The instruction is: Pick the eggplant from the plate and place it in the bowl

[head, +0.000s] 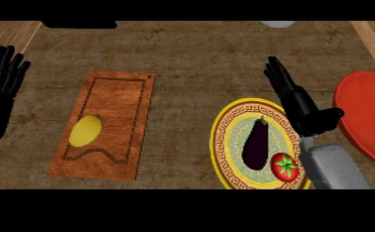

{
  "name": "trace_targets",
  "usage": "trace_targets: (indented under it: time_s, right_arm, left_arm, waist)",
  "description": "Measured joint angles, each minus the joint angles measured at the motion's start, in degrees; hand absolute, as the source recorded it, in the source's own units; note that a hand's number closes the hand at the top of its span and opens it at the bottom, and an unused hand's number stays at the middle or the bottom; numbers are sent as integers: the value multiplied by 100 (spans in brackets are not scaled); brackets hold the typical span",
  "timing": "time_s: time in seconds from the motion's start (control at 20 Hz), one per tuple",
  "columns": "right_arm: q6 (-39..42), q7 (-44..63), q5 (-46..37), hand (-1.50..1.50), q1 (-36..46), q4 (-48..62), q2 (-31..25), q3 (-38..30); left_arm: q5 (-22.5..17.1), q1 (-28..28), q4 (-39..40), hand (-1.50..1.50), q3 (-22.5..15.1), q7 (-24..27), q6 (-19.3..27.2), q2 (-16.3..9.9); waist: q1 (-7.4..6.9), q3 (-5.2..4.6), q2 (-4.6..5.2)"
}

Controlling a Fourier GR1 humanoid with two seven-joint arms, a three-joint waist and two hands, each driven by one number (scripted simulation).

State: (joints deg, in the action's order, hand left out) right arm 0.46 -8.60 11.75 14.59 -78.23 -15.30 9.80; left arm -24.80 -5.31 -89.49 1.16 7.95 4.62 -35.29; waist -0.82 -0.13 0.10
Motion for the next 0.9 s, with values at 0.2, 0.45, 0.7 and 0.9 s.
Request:
trace_targets:
  time_s: [0.2,0.45,0.7,0.9]
  right_arm:
    - [-669,819,-499,150,-63,10,245,316]
    - [-1907,1715,-1786,-150,-244,259,-75,570]
    - [-3900,1580,-2674,-150,-770,-288,744,643]
    - [-5006,1796,-3842,-150,-1163,-837,1191,1116]
  left_arm:
    - [312,7,-131,0,-386,-205,330,377]
    - [491,48,-58,0,-838,-478,576,756]
    - [697,75,77,0,-1188,-590,852,1141]
    - [914,-57,142,0,-1464,-695,1065,1444]
  waist:
    - [74,3,-18]
    - [319,-56,-37]
    - [451,-18,-74]
    - [360,-12,-68]
